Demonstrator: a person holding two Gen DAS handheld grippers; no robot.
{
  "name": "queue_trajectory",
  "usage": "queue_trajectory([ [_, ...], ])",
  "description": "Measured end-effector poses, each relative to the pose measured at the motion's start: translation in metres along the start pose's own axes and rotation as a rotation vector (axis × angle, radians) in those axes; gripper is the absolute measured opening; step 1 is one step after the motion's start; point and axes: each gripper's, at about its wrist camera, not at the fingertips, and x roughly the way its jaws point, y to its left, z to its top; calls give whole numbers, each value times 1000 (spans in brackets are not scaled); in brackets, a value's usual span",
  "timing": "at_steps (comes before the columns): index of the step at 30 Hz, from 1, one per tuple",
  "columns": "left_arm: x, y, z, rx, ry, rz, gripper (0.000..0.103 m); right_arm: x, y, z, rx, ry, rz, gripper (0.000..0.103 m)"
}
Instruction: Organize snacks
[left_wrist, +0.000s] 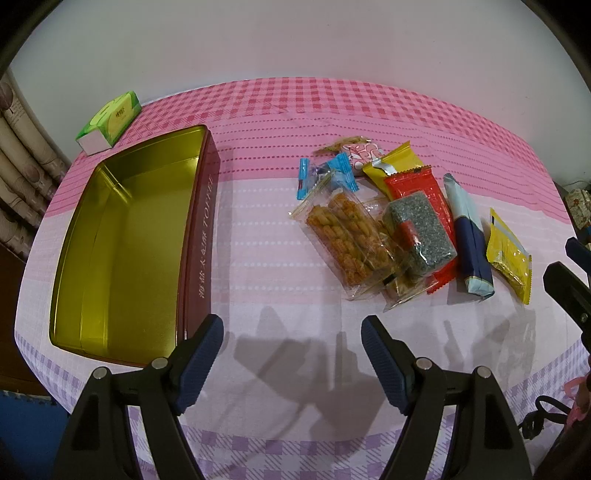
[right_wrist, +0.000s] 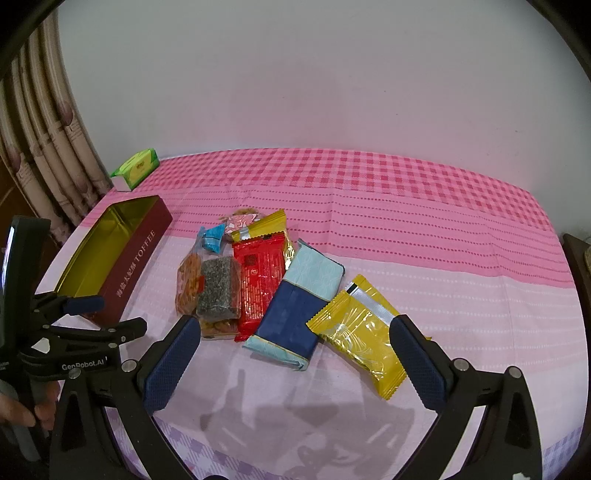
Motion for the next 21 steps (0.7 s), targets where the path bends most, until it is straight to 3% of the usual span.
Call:
queue_trajectory([
  [11,2,4,0,-8,5,0,79,1,-2,-4,-24,10,3,102],
  [21,5,8,0,-18,11,-1,79,10,-30,0,-126,56,36,102],
])
